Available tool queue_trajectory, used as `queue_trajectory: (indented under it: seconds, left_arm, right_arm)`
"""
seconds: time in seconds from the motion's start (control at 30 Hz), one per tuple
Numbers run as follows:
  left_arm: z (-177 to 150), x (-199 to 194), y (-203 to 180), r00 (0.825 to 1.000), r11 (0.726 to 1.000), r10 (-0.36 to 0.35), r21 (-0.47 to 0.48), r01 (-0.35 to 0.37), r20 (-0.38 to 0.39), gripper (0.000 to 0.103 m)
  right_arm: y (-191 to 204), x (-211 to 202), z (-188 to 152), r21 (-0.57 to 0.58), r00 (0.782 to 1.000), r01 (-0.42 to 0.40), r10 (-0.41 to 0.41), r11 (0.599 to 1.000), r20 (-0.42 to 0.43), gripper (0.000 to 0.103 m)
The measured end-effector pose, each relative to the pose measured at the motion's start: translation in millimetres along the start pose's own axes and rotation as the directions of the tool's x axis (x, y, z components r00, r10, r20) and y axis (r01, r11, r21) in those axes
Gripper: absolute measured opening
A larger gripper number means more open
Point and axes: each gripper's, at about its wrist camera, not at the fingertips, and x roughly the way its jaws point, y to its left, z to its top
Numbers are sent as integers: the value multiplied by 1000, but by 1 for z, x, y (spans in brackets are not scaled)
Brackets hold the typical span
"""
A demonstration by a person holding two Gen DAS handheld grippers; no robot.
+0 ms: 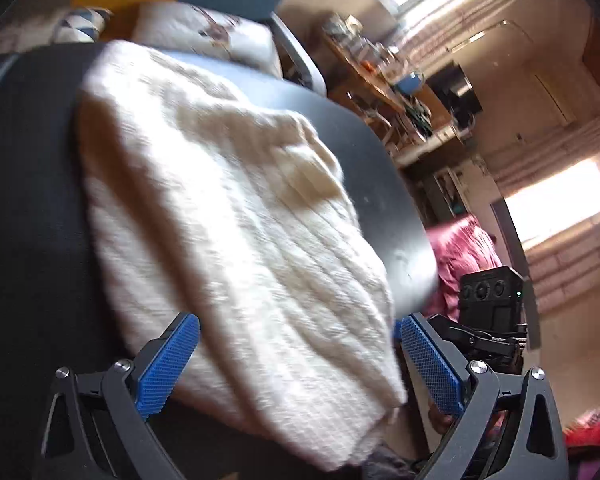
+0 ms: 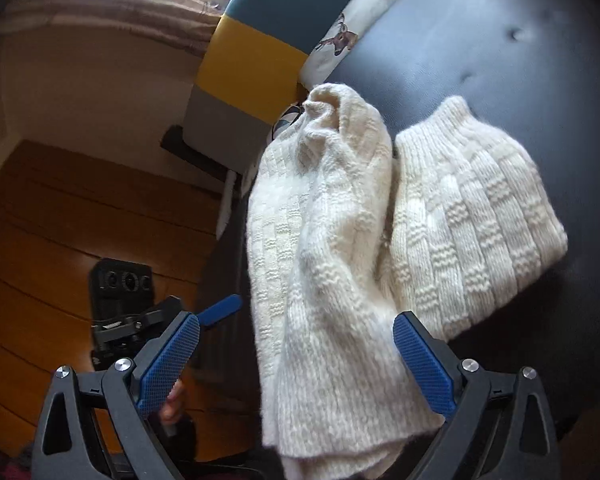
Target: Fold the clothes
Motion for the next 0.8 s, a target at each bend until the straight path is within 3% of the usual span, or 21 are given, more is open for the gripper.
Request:
queue_trajectory:
  seconds: [0.13,0.3,0.4,0.53,0.6,0.7,0.73,0.8]
  left_arm:
    - [-1,23,-16,996,1000,-30,-11,29,-80,102]
    - [-6,48,-30,984,997,-69,-40,63,-164,102]
    - [-8,62,-39,973,995,-93,-58,83,-212,102]
    - [-9,70,-43,961,989,-134,-87,116,-240,102]
    - [-8,68,-40,958,986,-153,-102,132,-242,102]
    - [-12,81,-35,959,992,-108,-92,86,-262,102]
    - [-14,85,-35,959,995,-89,-70,72,-268,102]
    - [-21,90,-39,959,1000,-25,-6,24,-282,102]
  right_arm:
    - [-20,-19,-14,79,995,-103,104,992,-10,101]
    - [-33,-25,-24,116,996,-70,76,991,-44,101]
    - [-23,-24,-27,66,994,-82,86,994,-66,101]
    - [-28,-39,-27,132,984,-162,170,978,-46,101]
    - [-41,-54,-26,178,989,-147,148,973,3,101]
    - [-53,-75,-22,204,998,-35,23,978,62,100]
    - [-55,-82,-24,221,998,-17,2,975,69,98]
    - [-61,-83,-19,238,995,-8,-15,971,95,67]
